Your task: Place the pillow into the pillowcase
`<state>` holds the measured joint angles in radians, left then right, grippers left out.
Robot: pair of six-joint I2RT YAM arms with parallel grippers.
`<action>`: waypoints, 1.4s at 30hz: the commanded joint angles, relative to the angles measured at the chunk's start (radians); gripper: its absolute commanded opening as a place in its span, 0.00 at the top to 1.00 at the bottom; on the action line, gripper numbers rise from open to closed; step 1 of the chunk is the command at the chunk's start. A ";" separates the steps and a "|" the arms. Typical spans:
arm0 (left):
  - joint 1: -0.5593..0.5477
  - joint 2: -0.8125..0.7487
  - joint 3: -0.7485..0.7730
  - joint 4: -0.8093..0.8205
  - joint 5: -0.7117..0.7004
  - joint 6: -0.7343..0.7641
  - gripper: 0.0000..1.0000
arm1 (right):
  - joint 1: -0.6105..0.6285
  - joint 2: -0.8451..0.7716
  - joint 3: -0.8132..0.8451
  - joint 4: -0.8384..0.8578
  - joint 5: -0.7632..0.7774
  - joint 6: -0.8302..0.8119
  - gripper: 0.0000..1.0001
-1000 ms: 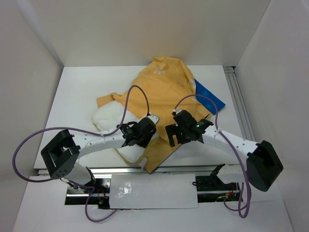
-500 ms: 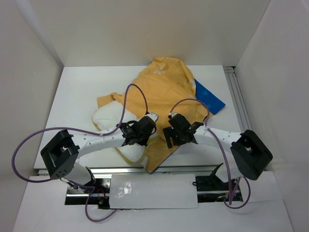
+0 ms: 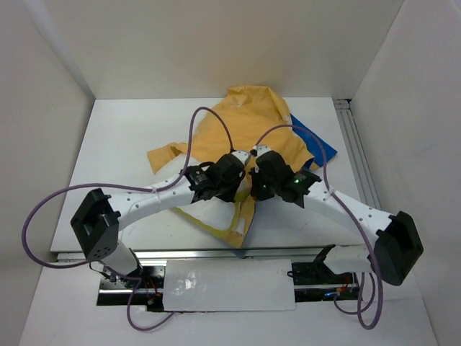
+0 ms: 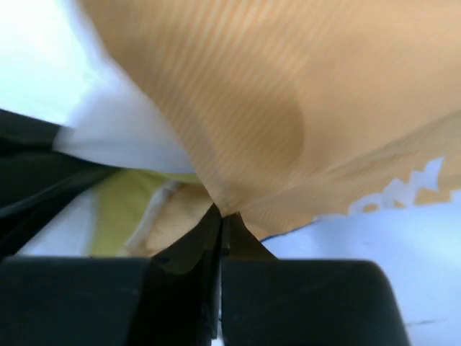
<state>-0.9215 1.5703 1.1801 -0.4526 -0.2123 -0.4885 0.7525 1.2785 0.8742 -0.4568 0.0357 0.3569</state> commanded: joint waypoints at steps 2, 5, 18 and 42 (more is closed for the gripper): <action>0.061 0.072 0.218 0.055 -0.009 -0.047 1.00 | 0.036 -0.120 0.173 -0.097 -0.138 -0.062 1.00; 0.142 0.105 0.314 0.019 0.017 -0.088 1.00 | 0.036 -0.154 0.255 -0.166 -0.161 -0.088 1.00; 0.256 0.034 0.373 0.198 -0.006 -0.269 1.00 | 0.036 -0.232 0.434 -0.184 -0.413 -0.159 1.00; 0.179 -0.255 -0.098 -0.122 -0.054 -0.272 0.24 | 0.027 -0.217 0.178 -0.226 -0.155 -0.055 0.16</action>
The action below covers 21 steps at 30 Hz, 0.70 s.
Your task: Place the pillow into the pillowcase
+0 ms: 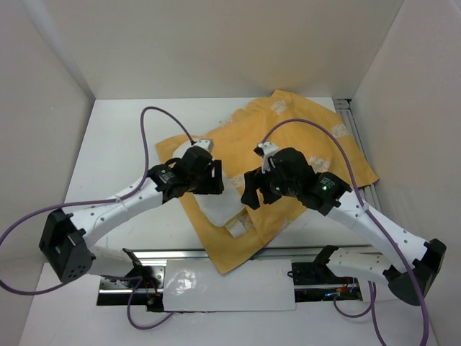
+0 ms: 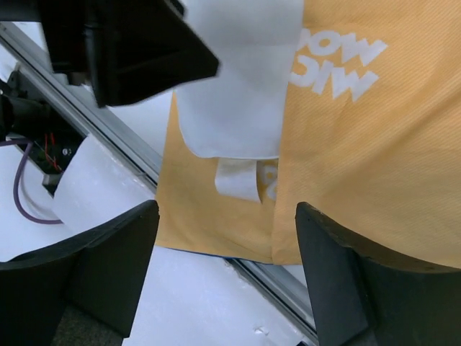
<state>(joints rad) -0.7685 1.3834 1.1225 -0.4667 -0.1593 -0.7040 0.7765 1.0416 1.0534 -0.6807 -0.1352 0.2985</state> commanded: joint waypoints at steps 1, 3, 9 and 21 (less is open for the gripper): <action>0.037 -0.084 -0.055 -0.128 -0.123 -0.075 0.22 | 0.003 0.029 -0.001 -0.002 0.028 0.004 0.16; 0.067 -0.115 -0.091 -0.144 -0.122 -0.101 0.18 | 0.003 0.050 0.020 0.023 0.080 0.004 0.15; 0.323 -0.159 -0.121 -0.138 -0.010 -0.123 0.00 | 0.003 0.274 0.182 0.067 0.345 -0.025 0.15; 0.552 0.127 -0.105 0.187 0.296 -0.054 0.00 | 0.003 1.010 0.867 0.089 0.561 -0.213 0.17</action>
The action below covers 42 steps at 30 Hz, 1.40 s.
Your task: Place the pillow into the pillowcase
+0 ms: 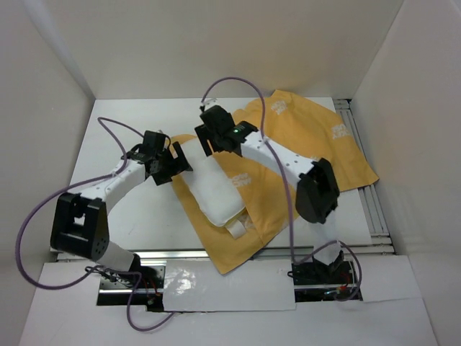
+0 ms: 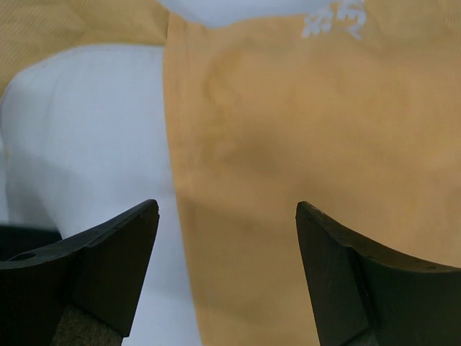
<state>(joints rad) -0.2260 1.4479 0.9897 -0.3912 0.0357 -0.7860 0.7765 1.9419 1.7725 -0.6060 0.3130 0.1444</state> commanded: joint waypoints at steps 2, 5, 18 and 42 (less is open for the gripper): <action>0.034 0.100 0.027 0.167 0.180 0.028 0.00 | 0.003 0.237 0.316 0.002 0.170 -0.095 0.17; 0.043 0.143 0.006 0.277 0.271 0.028 0.00 | 0.003 0.336 0.462 0.032 0.212 -0.143 0.17; 0.043 0.289 -0.017 0.308 0.375 0.093 1.00 | -0.103 0.627 0.639 0.290 -0.001 -0.081 0.16; -0.005 0.217 -0.025 0.345 0.340 0.146 1.00 | -0.095 0.403 0.648 0.293 -0.362 -0.221 1.00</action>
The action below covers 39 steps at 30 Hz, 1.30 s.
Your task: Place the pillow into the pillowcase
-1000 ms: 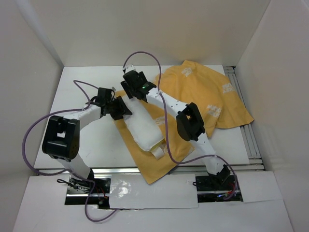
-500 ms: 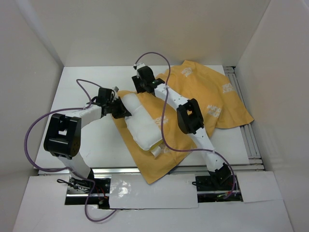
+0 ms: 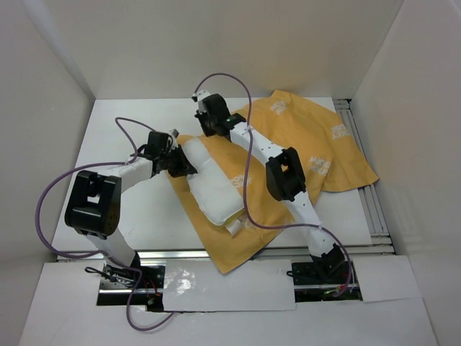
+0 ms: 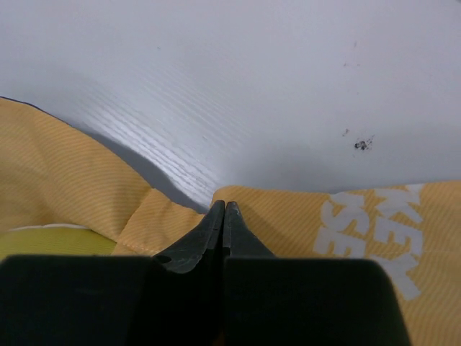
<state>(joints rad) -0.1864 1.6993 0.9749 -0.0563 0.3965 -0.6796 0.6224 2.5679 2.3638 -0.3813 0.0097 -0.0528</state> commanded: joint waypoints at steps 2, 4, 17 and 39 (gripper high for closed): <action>-0.065 -0.065 -0.010 0.032 -0.041 0.031 1.00 | 0.094 -0.294 -0.004 0.082 -0.025 -0.051 1.00; -0.084 -0.113 -0.019 0.032 -0.053 0.031 1.00 | 0.112 -0.403 -0.075 0.130 -0.025 -0.061 1.00; -0.189 -0.458 -0.022 0.078 -0.162 -0.015 1.00 | 0.244 -0.562 -0.071 0.016 -0.134 -0.050 1.00; -0.143 -0.447 -0.123 0.245 -0.576 -0.182 0.99 | 0.425 -0.609 -0.044 0.010 0.230 0.042 1.00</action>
<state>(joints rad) -0.3420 1.2556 0.8761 -0.0597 -0.0746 -0.7914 0.9909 2.0388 2.2448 -0.4129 0.2821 -0.0589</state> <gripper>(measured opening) 0.070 0.006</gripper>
